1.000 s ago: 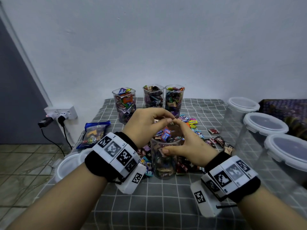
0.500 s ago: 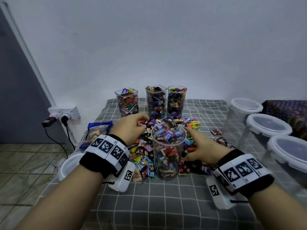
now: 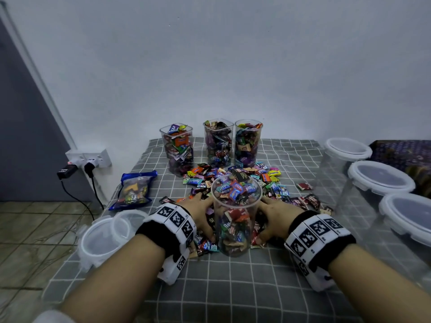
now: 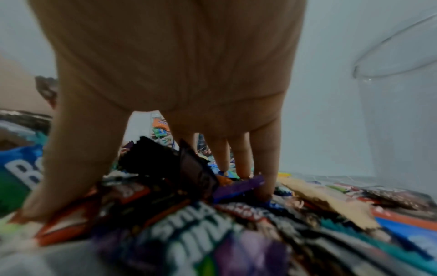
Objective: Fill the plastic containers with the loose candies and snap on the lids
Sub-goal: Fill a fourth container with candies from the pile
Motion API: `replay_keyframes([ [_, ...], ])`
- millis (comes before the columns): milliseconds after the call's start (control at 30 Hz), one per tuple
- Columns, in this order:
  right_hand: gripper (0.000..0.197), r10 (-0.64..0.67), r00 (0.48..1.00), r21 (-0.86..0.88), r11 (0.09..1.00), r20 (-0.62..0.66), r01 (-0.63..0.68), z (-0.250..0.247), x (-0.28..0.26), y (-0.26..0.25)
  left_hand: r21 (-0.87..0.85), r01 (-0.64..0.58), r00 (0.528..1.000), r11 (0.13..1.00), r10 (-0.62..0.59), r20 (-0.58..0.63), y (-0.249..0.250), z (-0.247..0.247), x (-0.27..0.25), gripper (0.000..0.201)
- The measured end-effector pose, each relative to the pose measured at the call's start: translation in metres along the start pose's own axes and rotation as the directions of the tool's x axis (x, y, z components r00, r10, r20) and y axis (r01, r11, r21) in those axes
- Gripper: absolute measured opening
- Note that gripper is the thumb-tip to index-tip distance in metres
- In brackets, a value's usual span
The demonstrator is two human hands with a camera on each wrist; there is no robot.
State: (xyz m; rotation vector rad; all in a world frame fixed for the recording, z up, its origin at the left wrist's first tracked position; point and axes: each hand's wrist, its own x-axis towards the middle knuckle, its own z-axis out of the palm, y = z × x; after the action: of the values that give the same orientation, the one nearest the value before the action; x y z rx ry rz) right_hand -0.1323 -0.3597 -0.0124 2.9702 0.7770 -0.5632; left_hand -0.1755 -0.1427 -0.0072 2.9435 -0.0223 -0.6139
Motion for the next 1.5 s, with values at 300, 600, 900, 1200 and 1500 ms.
replay_keyframes([
  [300, 0.045, -0.037, 0.995, -0.025, 0.999, -0.095, 0.035, -0.012, -0.012, -0.013, 0.026, 0.001, 0.99, 1.0, 0.003, -0.142, 0.006, 0.0, -0.006, 0.047],
  [600, 0.027, -0.012, 0.983, 0.003, 1.0, -0.183, 0.013, -0.007, -0.005, -0.009, -0.012, 0.049, 0.972, 0.999, -0.051, -0.229, 0.009, -0.001, -0.003, 0.022],
  [900, 0.028, -0.006, 0.966, 0.04, 0.999, -0.258, 0.016, -0.006, -0.003, -0.003, -0.049, 0.105, 0.941, 0.993, -0.115, -0.318, 0.007, 0.0, 0.0, 0.015],
  [1200, 0.026, 0.006, 0.951, 0.099, 0.995, -0.309, 0.026, -0.011, -0.01, 0.0, -0.145, 0.093, 0.884, 0.985, -0.148, -0.443, 0.001, -0.001, -0.004, 0.022],
  [1500, 0.02, 0.066, 0.858, 0.238, 0.969, -0.509, 0.067, -0.02, -0.022, 0.013, -0.236, 0.052, 0.814, 0.97, -0.179, -0.553, 0.001, -0.001, -0.011, 0.022],
])
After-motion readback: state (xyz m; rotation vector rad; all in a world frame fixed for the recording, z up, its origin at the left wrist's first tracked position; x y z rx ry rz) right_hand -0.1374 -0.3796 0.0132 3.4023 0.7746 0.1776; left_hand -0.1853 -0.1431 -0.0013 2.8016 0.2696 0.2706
